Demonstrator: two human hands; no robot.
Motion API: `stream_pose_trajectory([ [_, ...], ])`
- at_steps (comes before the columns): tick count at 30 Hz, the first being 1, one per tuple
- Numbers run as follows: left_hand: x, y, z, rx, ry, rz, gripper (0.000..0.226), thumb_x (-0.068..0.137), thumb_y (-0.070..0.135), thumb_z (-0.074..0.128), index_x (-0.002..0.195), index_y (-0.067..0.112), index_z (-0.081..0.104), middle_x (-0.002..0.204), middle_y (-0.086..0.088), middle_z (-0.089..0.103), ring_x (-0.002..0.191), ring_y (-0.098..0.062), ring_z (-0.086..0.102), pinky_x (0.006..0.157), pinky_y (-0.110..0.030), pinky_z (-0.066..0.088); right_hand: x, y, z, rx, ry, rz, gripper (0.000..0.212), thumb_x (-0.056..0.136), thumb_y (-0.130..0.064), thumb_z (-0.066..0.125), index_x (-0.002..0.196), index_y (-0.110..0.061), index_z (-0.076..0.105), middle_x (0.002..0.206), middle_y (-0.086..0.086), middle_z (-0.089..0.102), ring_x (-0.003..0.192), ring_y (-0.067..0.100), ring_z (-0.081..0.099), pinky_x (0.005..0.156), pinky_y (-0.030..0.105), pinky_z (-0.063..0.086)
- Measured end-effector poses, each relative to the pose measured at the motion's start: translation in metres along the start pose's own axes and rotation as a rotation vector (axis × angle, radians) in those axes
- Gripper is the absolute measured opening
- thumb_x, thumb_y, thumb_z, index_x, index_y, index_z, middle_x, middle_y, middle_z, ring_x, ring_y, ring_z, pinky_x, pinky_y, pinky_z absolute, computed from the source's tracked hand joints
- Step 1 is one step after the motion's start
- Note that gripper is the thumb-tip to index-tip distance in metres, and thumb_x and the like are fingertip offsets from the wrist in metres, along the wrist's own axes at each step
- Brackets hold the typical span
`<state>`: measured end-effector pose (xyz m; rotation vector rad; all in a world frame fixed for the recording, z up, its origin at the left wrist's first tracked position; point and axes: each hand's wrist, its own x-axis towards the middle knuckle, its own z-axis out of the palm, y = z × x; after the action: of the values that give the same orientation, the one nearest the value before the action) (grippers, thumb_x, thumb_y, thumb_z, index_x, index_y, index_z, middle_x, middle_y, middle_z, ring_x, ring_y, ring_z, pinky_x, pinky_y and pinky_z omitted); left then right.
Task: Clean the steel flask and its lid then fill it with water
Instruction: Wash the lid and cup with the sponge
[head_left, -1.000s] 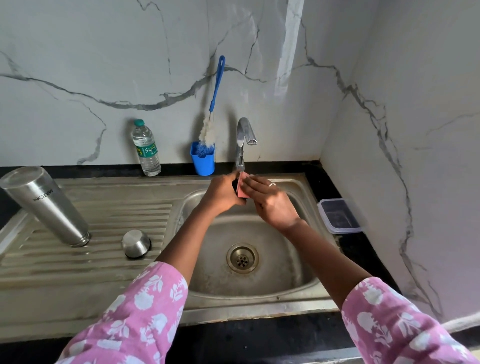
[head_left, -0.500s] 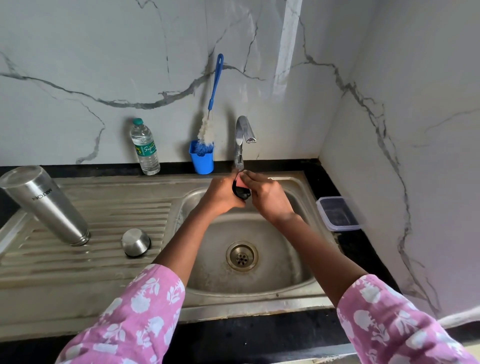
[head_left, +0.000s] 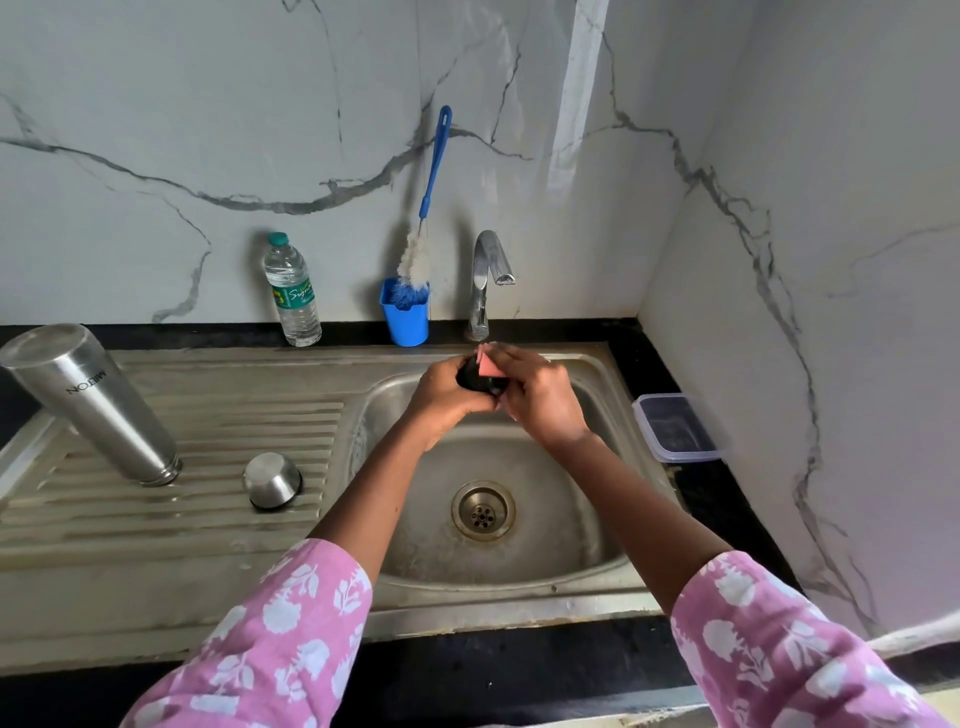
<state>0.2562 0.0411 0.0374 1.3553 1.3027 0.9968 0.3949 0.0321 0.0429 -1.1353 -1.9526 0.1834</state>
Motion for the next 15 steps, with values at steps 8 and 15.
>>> stream_pose_trajectory([
  [8,0.0,-0.016,-0.003,0.334,0.056,0.104,0.07,0.066,0.0,0.075,0.131,0.015,0.053,0.113,-0.005,0.063,0.099,-0.012,0.054,0.077,-0.015,0.037,0.023,-0.005,0.002,0.129,-0.349,0.649,0.041,0.098,-0.022,0.05,0.057,-0.018,0.052,0.057,-0.003,0.048,0.054,0.009,0.043,0.051,0.021,0.032],
  [15,0.004,-0.04,-0.029,0.395,0.211,0.082,0.064,0.067,0.002,0.077,0.127,0.008,0.053,0.122,-0.013,0.059,0.113,-0.026,0.054,0.082,-0.017,0.034,0.015,-0.001,0.014,0.618,-0.34,0.871,0.028,0.074,0.018,0.043,0.07,-0.004,0.061,0.068,0.013,0.055,0.065,0.025,0.052,0.054,0.028,0.045],
])
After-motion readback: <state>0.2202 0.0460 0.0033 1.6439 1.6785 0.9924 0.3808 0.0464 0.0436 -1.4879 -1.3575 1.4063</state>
